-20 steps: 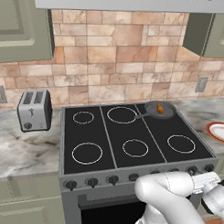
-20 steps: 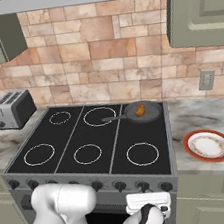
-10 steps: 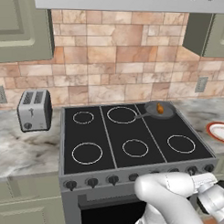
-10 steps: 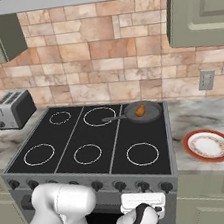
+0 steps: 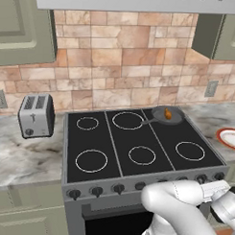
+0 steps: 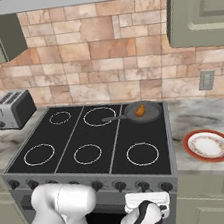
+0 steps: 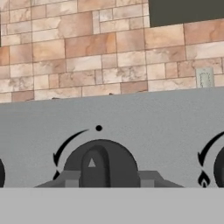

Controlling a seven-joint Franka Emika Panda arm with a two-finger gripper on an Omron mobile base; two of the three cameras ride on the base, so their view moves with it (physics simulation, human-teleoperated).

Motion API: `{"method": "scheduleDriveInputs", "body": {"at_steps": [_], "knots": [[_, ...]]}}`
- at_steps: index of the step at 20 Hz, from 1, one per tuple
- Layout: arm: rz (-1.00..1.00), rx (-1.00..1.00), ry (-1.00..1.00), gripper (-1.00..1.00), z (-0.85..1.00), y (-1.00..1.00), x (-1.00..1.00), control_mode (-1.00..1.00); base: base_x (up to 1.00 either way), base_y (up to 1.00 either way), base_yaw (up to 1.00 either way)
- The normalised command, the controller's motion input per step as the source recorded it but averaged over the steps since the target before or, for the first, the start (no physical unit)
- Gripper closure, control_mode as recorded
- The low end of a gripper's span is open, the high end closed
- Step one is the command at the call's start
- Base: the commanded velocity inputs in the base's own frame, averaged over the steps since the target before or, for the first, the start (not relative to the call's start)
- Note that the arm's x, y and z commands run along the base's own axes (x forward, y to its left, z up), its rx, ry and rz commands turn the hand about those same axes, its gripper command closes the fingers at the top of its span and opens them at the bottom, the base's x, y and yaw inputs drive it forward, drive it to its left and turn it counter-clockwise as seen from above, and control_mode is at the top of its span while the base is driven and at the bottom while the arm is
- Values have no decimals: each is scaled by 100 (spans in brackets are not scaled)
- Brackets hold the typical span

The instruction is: Pick the croissant and place it on the pan. Then turn on the stove to warm the croissant.

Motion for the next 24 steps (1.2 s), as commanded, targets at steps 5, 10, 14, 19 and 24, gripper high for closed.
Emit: {"method": "scheduleDriveInputs", "body": {"at_steps": [5, 10, 14, 19, 24], "knots": [[0, 0, 0, 100, 2, 16, 1, -100, 0, 0, 0], [0, 0, 0, 100, 0, 26, 1, -100, 0, 0, 0], [2, 0, 0, 100, 0, 15, 3, -100, 0, 0, 0], [6, -5, 2, 100, 0, 8, 6, -100, 0, 0, 0], [7, -13, 4, 100, 1, 10, 0, -100, 0, 0, 0]]}}
